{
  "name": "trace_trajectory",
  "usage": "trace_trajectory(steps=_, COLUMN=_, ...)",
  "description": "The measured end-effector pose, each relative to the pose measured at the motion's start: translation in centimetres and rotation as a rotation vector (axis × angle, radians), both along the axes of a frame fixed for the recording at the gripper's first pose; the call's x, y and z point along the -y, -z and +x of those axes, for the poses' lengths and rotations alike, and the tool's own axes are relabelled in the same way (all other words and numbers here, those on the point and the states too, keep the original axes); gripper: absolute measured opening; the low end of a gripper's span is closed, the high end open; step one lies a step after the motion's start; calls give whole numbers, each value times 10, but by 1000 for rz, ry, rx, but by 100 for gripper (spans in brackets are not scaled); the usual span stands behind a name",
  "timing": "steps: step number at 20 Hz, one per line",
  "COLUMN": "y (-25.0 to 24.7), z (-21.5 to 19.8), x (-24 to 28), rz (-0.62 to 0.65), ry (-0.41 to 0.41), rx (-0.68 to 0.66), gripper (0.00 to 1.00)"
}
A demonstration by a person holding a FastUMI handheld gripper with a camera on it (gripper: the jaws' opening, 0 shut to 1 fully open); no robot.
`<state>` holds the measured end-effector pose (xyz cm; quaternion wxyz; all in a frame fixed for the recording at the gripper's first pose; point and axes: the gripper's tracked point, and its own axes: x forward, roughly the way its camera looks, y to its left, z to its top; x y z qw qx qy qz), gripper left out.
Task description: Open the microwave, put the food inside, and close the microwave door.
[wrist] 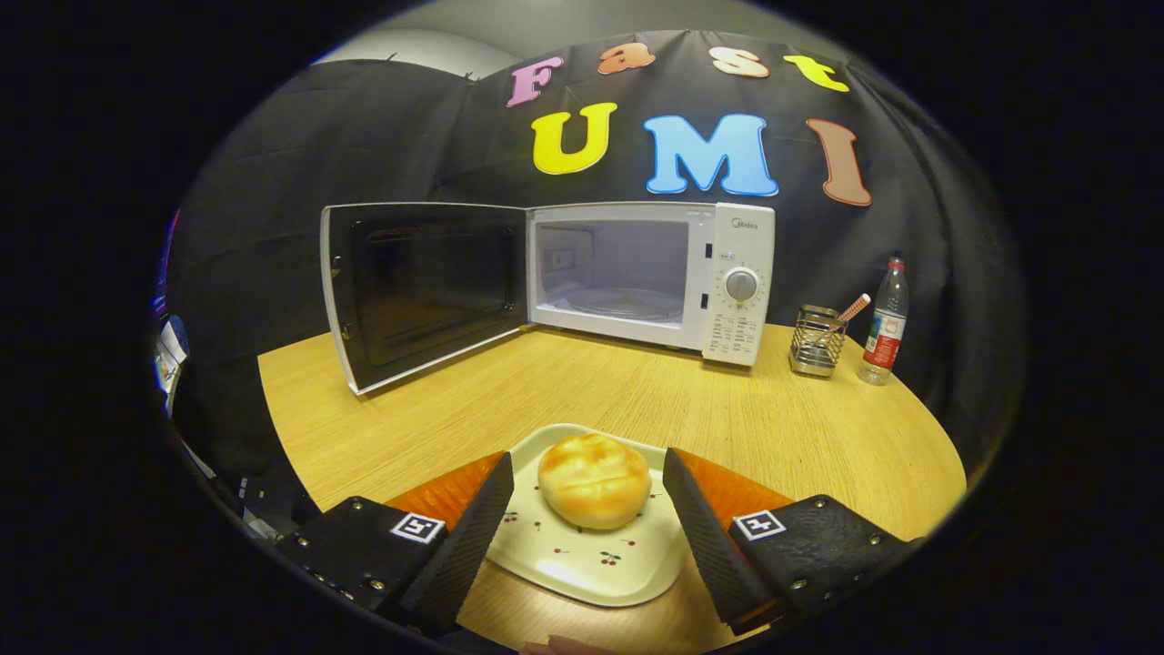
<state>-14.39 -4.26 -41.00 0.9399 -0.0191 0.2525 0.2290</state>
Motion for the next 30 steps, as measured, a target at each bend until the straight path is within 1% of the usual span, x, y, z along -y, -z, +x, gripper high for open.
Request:
trace_trajectory(steps=2, y=15, z=0, x=-5, rz=12, ry=-20, rx=-79, gripper=100)
trace_trajectory(steps=5, y=31, z=0, x=-1, rz=-22, ry=-18, rx=-158, gripper=100)
trace_trajectory(steps=8, y=35, z=-1, x=-2, rz=-26, ry=-15, rx=-185, gripper=100)
trace_trajectory(steps=9, y=37, z=0, x=-5, rz=-30, ry=-16, rx=-175, gripper=91)
trace_trajectory(steps=10, y=37, z=1, x=-4, rz=-37, ry=-16, rx=-169, gripper=90)
trace_trajectory(steps=11, y=38, z=-1, x=-3, rz=-42, ry=-19, rx=-162, gripper=84)
trace_trajectory(steps=12, y=40, z=-1, x=-2, rz=-55, ry=-15, rx=-164, gripper=83)
trace_trajectory(steps=13, y=38, z=-1, x=-1, rz=-53, ry=-10, rx=-157, gripper=74)
trace_trajectory(steps=15, y=37, z=1, x=1, rz=-63, ry=3, rx=-160, gripper=73)
trace_trajectory(steps=16, y=34, z=3, x=2, rz=-59, ry=13, rx=-155, gripper=61)
trace_trajectory(steps=20, y=19, z=4, x=-2, rz=-29, ry=21, rx=-135, gripper=60)
trace_trajectory(steps=22, y=8, z=5, x=-15, rz=31, ry=13, rx=-160, gripper=61)
trace_trajectory(steps=23, y=-1, z=7, x=-23, rz=83, ry=10, rx=-171, gripper=60)
trace_trajectory(steps=26, y=-24, z=22, x=-46, rz=199, ry=7, rx=-198, gripper=60)
trace_trajectory(steps=30, y=-42, z=54, x=-71, rz=251, ry=12, rx=-186, gripper=60)
